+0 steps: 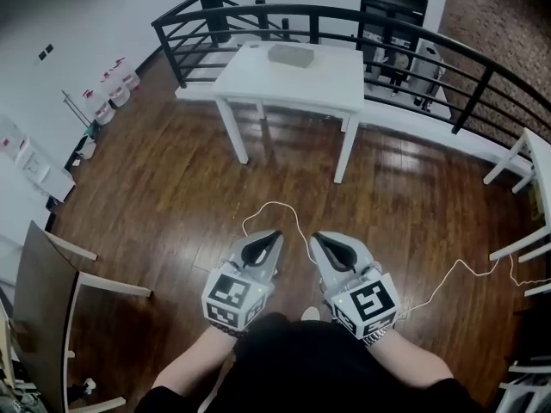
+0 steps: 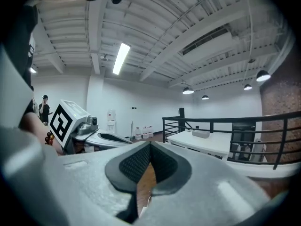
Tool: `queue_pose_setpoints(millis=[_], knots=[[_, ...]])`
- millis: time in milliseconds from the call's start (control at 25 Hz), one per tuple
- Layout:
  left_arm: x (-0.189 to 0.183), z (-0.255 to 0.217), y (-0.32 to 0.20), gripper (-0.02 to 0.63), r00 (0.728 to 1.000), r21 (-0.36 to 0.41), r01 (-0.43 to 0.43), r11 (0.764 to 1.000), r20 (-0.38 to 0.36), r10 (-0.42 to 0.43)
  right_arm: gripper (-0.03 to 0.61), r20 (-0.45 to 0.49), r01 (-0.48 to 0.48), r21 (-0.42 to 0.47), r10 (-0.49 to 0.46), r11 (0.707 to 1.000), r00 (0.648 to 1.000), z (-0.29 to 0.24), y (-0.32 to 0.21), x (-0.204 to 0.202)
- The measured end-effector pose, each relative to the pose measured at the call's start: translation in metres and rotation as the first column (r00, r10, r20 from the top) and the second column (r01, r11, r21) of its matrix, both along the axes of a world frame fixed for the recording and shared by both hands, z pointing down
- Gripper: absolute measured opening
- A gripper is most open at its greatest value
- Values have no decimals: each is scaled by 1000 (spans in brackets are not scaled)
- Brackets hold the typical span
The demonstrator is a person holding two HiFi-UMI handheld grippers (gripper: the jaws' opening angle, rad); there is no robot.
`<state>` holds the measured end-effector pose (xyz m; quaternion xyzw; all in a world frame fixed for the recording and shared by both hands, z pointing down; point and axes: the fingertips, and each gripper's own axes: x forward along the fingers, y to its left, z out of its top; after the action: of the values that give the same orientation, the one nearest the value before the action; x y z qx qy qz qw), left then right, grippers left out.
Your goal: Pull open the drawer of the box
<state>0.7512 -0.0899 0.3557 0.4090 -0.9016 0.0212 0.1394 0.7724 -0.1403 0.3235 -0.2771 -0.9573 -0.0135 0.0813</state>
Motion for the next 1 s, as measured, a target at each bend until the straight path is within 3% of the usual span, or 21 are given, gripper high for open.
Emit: queue_pose_setpoints(millis=[320,1000], knots=[[-60,2,-16,17,1000,8,13,1000,-4,-12,-8,0,5,3,-5,1000,1000,2,-17,-56],[-276,-5,7,17,999,63,54,997,3,-54,-8,17,58,48,-59,997,998,-9,13,-276]])
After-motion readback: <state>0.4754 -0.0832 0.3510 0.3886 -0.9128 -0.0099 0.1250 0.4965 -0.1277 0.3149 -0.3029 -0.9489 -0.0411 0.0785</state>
